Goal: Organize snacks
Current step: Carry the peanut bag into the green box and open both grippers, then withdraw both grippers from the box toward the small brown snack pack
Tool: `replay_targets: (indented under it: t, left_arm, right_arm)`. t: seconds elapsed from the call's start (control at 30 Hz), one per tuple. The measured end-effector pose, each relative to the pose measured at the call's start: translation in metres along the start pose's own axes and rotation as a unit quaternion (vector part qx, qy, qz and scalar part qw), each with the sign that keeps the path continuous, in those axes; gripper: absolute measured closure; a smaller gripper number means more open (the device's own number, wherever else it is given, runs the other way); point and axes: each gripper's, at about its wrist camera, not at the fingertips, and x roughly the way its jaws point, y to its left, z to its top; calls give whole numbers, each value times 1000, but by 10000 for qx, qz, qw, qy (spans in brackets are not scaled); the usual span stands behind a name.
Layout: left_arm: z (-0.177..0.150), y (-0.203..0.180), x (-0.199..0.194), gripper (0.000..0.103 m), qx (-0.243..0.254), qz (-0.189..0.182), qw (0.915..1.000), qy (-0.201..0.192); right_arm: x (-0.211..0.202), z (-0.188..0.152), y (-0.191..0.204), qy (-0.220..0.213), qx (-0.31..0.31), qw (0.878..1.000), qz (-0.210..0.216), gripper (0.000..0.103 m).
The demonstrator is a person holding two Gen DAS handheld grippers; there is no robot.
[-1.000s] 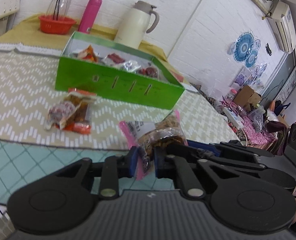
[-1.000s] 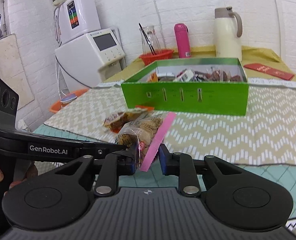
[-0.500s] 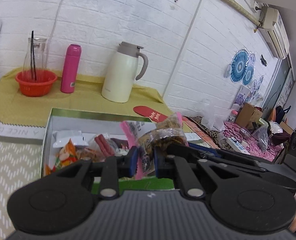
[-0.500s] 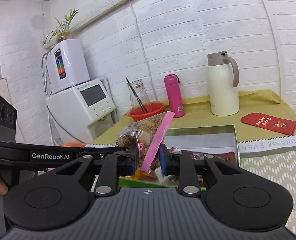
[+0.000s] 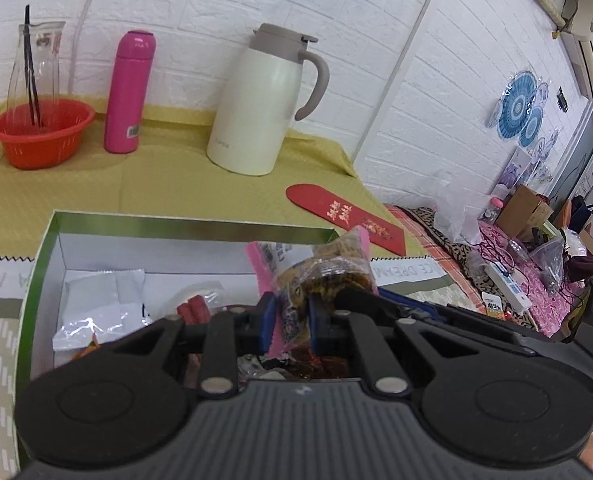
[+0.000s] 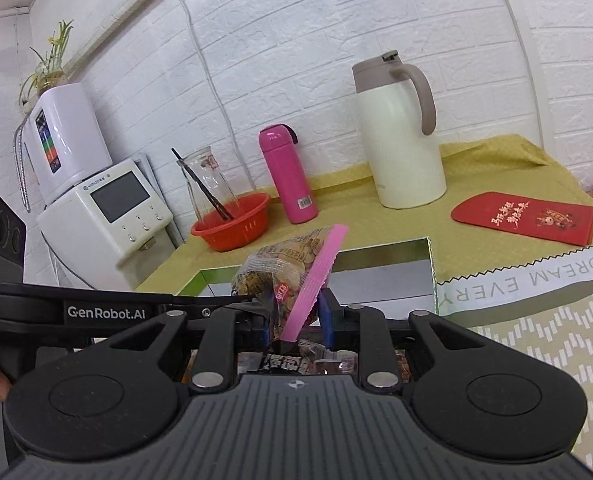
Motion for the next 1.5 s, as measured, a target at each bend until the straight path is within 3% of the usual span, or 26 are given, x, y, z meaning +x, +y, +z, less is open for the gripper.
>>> replay_targets:
  t: [0.07,0.17,0.2,0.23,0.27,0.3,0.37,0.6,1.17,1.5]
  left_arm:
    - [-1,4,9,97,-10,46,10000,76]
    - [-4,11,13,91,-82,126,9999,27]
    - [-4,13,10,61,-108,210,9997,-78]
    - [-5,14,6,21,-140,354,9989,-256]
    - [-6,16,-1,12,-179,512,9971,-540]
    - [-7,16,-7,5,-198,689,9944,-772]
    - [-5,17,-14,5,-147,839,9919,-940]
    - [-4,9,-28,5,-58,1333,9874,-849]
    - [-29,-34,-112,4,293,1276,9837,-1234]
    - [-71,-18,-188,4,35,1134,9853,-1276]
  right_arm:
    - [6,-2,-4,76,-23,10000,-53,56]
    - [13,-4,-6,116,-326,9991,-260,41]
    - [13,-5,-5,109,-514,9978,-401,20]
    - [11,-7,-4,41,-701,9960,-552,11]
    - [8,-9,-3,-44,-874,9939,-669,0]
    - [6,-10,-3,-140,-1035,9916,-765,0]
    - [1,-12,-3,-222,-1197,9892,-818,0]
    - [-9,-15,5,-262,-1237,9884,-836,0]
    - [-78,-26,63,-529,-1657,9832,-555,0]
    - [-117,-74,97,-199,-1791,9835,-147,0]
